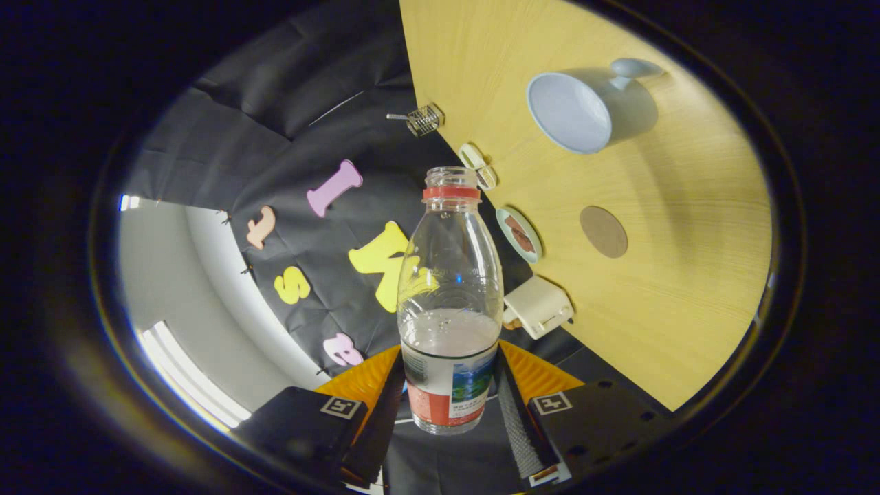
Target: Take the bottle from table, then pour the juice into the cup, finally place the bottle on the coaster
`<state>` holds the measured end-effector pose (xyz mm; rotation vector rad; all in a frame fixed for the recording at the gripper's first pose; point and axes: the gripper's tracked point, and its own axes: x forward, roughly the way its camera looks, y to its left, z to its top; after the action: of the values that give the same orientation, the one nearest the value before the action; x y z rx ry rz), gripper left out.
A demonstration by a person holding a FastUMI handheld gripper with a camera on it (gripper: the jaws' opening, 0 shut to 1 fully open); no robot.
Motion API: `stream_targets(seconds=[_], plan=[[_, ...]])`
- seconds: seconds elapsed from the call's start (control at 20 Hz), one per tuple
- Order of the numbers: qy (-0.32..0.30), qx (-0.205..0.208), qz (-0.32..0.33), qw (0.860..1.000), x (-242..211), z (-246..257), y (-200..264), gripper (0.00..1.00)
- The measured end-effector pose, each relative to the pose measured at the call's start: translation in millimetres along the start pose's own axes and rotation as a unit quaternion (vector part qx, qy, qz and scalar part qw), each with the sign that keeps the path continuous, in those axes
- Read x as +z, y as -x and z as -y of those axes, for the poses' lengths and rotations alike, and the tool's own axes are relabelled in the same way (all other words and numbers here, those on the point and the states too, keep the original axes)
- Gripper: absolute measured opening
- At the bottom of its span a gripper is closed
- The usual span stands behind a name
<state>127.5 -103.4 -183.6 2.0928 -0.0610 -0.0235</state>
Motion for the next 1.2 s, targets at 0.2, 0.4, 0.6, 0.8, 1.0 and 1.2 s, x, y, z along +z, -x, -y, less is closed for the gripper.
stream_targets(seconds=[0.2, 0.4, 0.6, 0.8, 1.0, 1.2], plan=[[-0.009, 0.004, 0.002, 1.000, 1.4, -2.0, 0.7, 0.75], [-0.003, 0.004, -0.002, 1.000, -3.3, -2.0, -1.3, 0.75], [0.014, 0.002, -0.006, 1.000, -3.8, -0.1, -1.1, 0.75], [0.051, -0.001, -0.010, 0.999, -5.3, -0.5, -1.8, 0.75], [0.127, -0.023, -0.023, 0.991, -8.6, 9.1, 4.7, 0.75], [0.220, -0.034, -0.044, 0.974, -16.1, 20.5, 13.5, 0.75]])
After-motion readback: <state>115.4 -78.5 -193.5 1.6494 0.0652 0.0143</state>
